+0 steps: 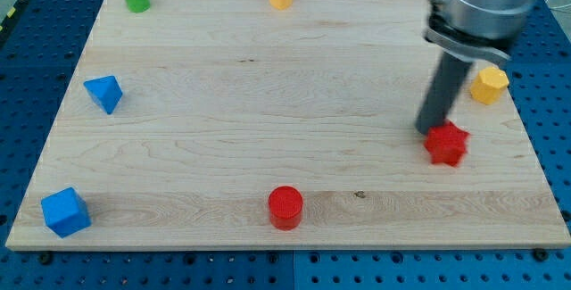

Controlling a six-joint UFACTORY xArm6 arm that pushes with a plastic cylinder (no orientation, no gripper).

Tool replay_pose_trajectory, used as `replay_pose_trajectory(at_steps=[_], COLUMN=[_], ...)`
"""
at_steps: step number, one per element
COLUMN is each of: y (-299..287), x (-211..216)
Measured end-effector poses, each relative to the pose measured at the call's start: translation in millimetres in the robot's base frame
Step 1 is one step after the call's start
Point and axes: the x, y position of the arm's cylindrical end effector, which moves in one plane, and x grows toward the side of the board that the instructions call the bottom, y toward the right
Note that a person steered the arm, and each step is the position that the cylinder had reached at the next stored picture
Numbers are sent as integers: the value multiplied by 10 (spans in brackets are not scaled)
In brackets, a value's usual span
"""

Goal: Push the red star to the bottom right

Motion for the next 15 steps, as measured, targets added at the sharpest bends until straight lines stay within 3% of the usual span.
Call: replay_pose_trajectory(at_steps=[1,9,13,15], y=[215,58,-219,-99], x=[190,477,799,1175])
